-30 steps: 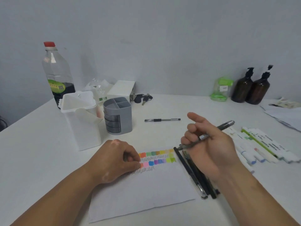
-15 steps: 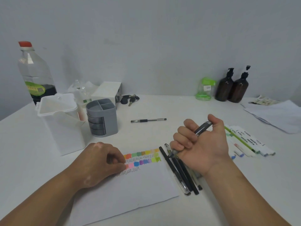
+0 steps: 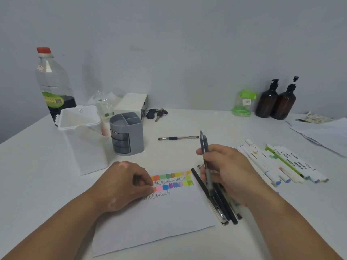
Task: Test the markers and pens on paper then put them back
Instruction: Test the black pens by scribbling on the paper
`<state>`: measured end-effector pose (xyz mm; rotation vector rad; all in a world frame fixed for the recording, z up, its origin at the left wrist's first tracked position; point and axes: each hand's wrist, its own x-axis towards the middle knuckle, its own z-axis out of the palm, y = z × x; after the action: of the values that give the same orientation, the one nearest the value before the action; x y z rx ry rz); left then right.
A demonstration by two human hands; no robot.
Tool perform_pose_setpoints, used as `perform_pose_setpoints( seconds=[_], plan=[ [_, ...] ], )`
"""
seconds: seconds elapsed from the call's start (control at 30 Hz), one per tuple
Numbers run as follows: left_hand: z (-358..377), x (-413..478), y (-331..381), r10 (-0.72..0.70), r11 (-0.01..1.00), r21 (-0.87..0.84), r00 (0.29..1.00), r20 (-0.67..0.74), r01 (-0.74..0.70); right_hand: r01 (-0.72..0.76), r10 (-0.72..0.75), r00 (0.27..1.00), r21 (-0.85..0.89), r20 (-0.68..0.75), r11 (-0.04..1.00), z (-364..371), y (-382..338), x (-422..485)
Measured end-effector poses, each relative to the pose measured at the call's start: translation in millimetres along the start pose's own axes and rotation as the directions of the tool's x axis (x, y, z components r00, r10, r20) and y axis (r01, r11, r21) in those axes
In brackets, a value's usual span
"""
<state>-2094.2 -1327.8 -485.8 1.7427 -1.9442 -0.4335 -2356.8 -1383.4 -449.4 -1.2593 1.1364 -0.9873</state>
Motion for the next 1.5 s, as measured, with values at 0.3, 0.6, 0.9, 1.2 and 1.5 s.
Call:
perform_pose_setpoints(
  seconds=[0.3,0.6,0.9,1.2,1.5],
  plan=[
    [-6.3,-0.6,-1.4,-0.029,0.999,0.037,0.999,-0.016,0.029,0.102,-0.127,0.990,-0.928,0.059,0.360,16.7,-9.5,-16.4],
    [-7.3,-0.3,-3.6,-0.041,0.998,0.038,0.999,-0.034,0.043,0.079,-0.119,0.991,-0.987,0.062,0.142,26.8,-19.7,17.1],
    [-6.2,1.0,-5.5,-0.043,0.998,0.046,0.998,-0.051,0.045,0.237,-0.065,0.969,-0.971,0.238,-0.029,41.0,-10.7,141.9],
    [-7.3,-0.7,-5.6,-0.046,0.998,0.032,0.998,-0.038,0.047,0.208,-0.186,0.964,-0.975,0.191,0.074,28.8,-1.1,142.5],
    [-12.2,-4.9,8.7,0.026,0.996,-0.073,0.932,-0.362,-0.056,0.324,-0.262,0.946,-0.604,0.191,0.728,13.6,-32.1,5.7]
  ],
)
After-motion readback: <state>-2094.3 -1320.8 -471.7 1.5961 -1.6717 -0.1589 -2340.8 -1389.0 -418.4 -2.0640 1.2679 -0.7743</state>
